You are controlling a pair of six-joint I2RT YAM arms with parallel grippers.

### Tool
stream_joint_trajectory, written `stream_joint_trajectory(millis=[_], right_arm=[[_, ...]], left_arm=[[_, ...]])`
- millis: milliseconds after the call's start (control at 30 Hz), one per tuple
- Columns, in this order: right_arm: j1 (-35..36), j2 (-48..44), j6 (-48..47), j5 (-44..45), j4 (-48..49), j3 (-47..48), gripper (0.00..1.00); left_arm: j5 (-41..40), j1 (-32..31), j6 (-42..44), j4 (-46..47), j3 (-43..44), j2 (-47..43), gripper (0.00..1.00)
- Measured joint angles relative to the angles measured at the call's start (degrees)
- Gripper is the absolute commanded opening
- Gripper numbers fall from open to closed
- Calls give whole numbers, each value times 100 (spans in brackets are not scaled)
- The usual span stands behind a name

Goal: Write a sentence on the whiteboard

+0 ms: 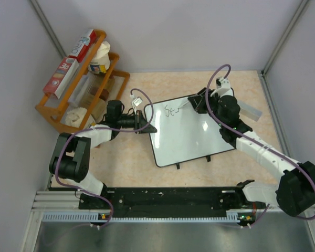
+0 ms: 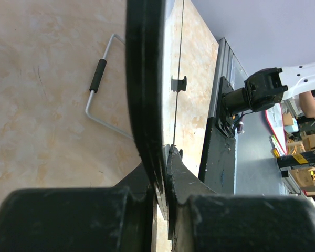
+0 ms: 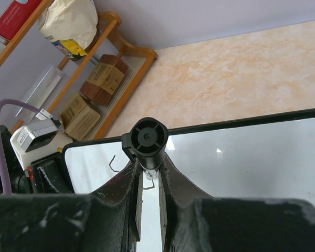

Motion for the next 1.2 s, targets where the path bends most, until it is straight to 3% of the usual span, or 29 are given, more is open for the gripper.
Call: stream_joint_trajectory(millis=[1200], right_arm=[[0,103,39,-339,-144,-13,0]], left_arm=[[-2,0,0,-26,9,11,0]])
